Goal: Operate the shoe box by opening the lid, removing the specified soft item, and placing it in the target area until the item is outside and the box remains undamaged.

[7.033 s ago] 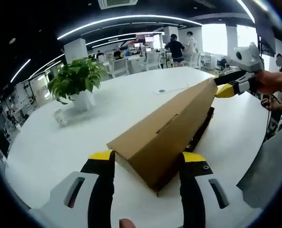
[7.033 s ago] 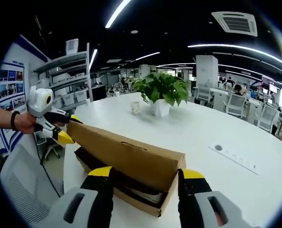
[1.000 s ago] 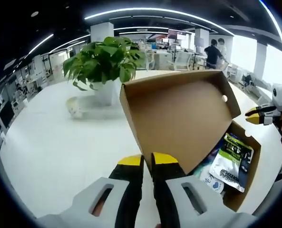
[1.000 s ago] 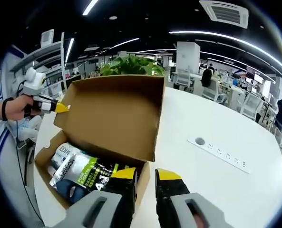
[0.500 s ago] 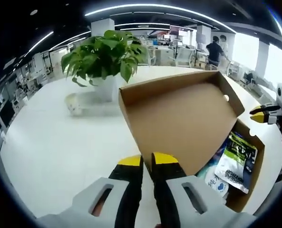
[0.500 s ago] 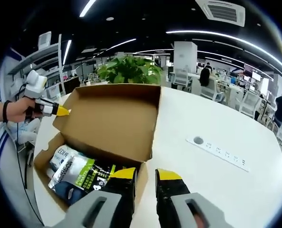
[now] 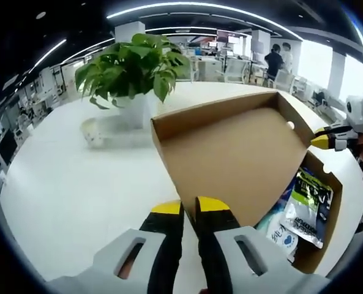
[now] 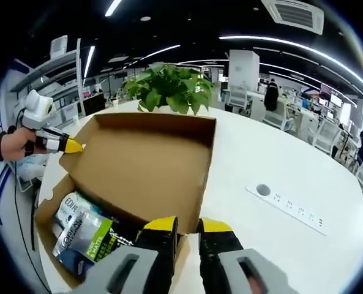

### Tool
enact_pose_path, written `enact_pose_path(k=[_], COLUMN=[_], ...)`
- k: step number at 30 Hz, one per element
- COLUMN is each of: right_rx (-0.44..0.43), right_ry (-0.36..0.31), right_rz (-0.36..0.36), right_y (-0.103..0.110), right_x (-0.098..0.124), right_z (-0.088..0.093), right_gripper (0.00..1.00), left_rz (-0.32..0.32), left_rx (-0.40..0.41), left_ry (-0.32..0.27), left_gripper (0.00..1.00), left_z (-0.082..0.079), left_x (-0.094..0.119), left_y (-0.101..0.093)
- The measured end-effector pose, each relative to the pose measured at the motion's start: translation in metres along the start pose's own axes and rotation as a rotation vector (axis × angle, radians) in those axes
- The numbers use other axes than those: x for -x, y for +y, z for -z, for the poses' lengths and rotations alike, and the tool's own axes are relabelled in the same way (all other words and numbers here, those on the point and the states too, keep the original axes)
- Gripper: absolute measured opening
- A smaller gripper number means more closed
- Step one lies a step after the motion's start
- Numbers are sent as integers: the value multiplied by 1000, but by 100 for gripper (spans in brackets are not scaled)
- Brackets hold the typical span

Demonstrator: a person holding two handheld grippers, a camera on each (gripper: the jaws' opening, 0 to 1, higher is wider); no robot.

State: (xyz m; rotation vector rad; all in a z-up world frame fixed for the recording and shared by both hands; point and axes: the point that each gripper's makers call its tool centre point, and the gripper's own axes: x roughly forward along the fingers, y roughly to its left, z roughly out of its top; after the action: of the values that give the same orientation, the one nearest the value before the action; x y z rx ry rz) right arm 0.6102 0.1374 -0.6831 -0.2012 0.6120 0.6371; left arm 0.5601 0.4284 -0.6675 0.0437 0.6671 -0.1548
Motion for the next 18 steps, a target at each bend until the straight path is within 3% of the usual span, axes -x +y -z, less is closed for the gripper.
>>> enact_pose_path(k=[5, 18], right_rx=[-4, 9], right_ry=[1, -7], right_rz=[14, -3], right_y=[-5, -2], right_x=[-5, -3], right_z=[-1, -3], right_gripper=[0, 0], left_rz=[0, -14], left_rx=[0, -13], left_ry=[3, 33], left_gripper=[6, 8], left_z=[1, 7], left_x=[-2, -10], left_y=[0, 0])
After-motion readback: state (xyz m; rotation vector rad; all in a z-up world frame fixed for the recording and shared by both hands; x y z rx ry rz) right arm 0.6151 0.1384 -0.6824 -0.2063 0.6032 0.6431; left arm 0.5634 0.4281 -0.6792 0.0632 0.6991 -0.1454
